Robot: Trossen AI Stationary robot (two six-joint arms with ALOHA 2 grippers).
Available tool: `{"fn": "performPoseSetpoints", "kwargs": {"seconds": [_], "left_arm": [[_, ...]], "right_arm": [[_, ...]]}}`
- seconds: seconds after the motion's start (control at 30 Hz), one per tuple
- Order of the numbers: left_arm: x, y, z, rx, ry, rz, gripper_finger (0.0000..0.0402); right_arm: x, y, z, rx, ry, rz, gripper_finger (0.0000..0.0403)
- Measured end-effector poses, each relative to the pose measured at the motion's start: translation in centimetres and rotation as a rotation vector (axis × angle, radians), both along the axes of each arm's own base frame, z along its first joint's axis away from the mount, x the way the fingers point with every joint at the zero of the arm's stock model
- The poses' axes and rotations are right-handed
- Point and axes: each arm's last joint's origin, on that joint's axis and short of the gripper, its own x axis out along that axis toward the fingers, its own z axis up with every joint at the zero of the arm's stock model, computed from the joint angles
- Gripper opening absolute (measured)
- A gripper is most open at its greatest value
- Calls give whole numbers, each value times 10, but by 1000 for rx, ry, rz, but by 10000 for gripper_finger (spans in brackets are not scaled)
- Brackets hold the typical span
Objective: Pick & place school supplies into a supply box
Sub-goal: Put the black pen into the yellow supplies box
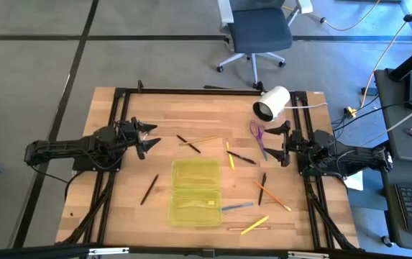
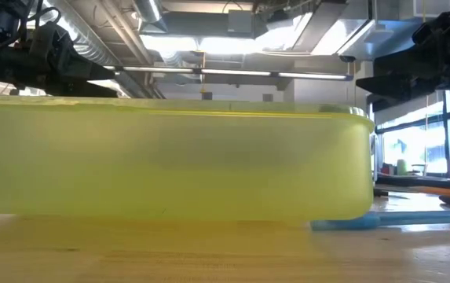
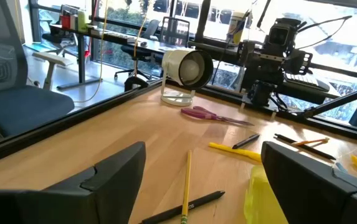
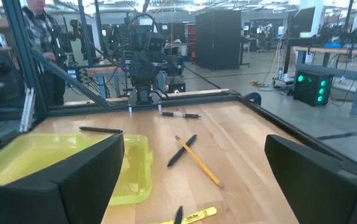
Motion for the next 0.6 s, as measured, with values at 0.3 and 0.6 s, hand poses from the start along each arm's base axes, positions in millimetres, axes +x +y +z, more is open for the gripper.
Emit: {"fn": "performPoseSetpoints", "kwargs": {"seconds": [0.3,0.6], "left_arm": [[0,0,0,0,0,0,311],[0,0,0,0,0,0,311]], "right_arm": [[0,0,0,-18,2,-1,391],[-2,1,14,-73,-142,28,391]]}}
